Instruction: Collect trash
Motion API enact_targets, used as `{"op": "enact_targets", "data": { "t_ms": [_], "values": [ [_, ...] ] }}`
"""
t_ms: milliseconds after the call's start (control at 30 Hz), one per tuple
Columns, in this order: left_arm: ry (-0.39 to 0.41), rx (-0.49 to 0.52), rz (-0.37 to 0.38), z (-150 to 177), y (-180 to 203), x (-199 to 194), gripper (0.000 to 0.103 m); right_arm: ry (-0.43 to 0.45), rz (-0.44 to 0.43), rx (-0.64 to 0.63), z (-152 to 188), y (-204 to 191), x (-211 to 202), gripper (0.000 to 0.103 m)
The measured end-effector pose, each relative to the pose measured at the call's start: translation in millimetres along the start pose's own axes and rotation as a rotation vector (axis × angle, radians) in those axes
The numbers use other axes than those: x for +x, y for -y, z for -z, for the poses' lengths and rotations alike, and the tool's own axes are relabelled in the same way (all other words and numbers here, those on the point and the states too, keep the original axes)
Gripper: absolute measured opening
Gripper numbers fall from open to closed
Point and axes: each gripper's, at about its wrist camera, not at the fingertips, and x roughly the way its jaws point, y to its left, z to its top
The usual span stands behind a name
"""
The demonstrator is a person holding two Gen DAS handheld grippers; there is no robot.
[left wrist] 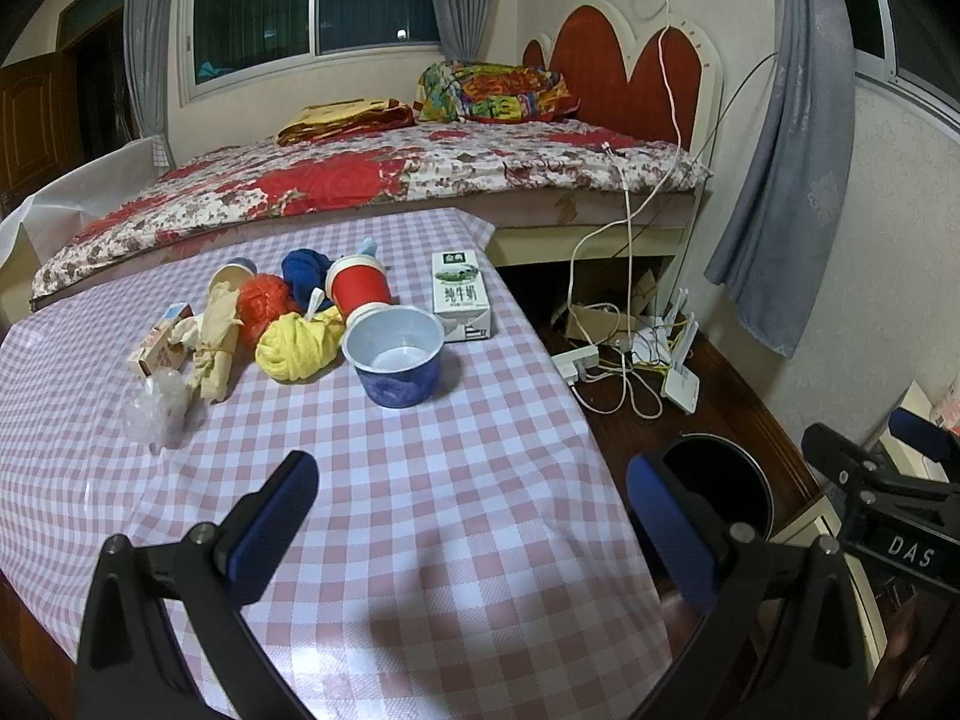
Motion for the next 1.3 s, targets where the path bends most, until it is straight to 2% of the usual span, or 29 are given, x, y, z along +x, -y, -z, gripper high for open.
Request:
{"op": "enact_targets", "data": {
  "t_ms": [633, 833, 1100, 1300],
  "values": [
    [0.000, 0.001, -0.005, -0.3, -0.3, 0.5, 0.103, -0.003, -0.002, -0.004, 0.9, -4.3, 0.7, 0.103],
    [-0.002, -0.025, -0.039, 7.8, -26.9, 5.5, 0.103, 0.000, -0.027, -0.019, -1.1, -17.7, 5.1, 0.103],
    [-0.013, -0.085, -0.128, 5.1, -68.1, 6.9, 0.103, 0.010, -0.119, -0.080, -13.9, -55.9, 12.0, 0.103],
    [-0.030, -0.153, -0.181, 10.2, -107.2, 6.3, 0.103, 0.011, -0.282, -0.148, -25.1, -96.6, 21.7, 0.103]
  ]
}}
